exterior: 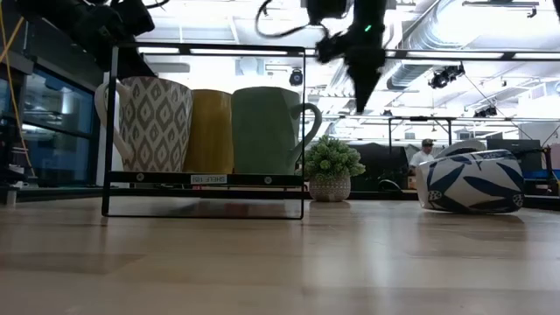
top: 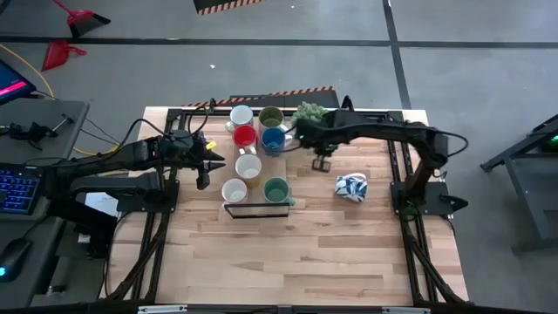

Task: Place coffee mugs
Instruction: Put the blue patterned mug on the shelf

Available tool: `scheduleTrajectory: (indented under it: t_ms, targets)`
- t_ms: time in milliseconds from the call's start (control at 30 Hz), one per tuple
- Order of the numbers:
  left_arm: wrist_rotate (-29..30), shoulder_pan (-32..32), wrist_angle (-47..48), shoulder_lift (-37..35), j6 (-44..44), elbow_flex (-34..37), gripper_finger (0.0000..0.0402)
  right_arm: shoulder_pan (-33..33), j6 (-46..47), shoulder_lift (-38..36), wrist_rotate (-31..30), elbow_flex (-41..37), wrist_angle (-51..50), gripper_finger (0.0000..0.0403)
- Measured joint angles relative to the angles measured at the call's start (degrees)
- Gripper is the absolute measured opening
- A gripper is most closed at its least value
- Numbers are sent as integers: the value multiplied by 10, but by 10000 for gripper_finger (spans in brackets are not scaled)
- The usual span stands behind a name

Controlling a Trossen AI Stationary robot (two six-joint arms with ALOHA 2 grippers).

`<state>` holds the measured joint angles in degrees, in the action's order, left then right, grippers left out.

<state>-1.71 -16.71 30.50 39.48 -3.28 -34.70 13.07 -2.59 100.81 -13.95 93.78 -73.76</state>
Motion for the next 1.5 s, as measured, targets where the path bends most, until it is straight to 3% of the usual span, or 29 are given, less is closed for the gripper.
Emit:
scheduleTrajectory:
  t_ms: [100,200,467,700,800,1100,1233,1333,1500]
  targets:
    - [7,0,-2,0,-4,0,78,5,-36,-60,47,-8,-14,3]
    - [8,0,-1,0,5,0,78,14,-31,-167,92,-72,20,1]
    - [9,0,-18,0,-3,0,78,-6,110,-501,49,-343,103,0]
    - [9,0,-63,0,1,0,78,-37,203,-631,37,-526,119,0]
    - [9,0,-70,0,1,0,78,-41,252,-652,22,-580,121,0]
    - [9,0,-73,0,1,0,78,-41,425,-644,-39,-569,171,0]
    - [9,0,-73,0,1,0,78,-41,529,-595,-19,-569,114,0]
    - [9,0,-73,0,1,0,78,-46,560,-545,-9,-569,133,0]
    - [9,0,-73,0,0,0,78,-48,630,-479,-60,-569,128,0]
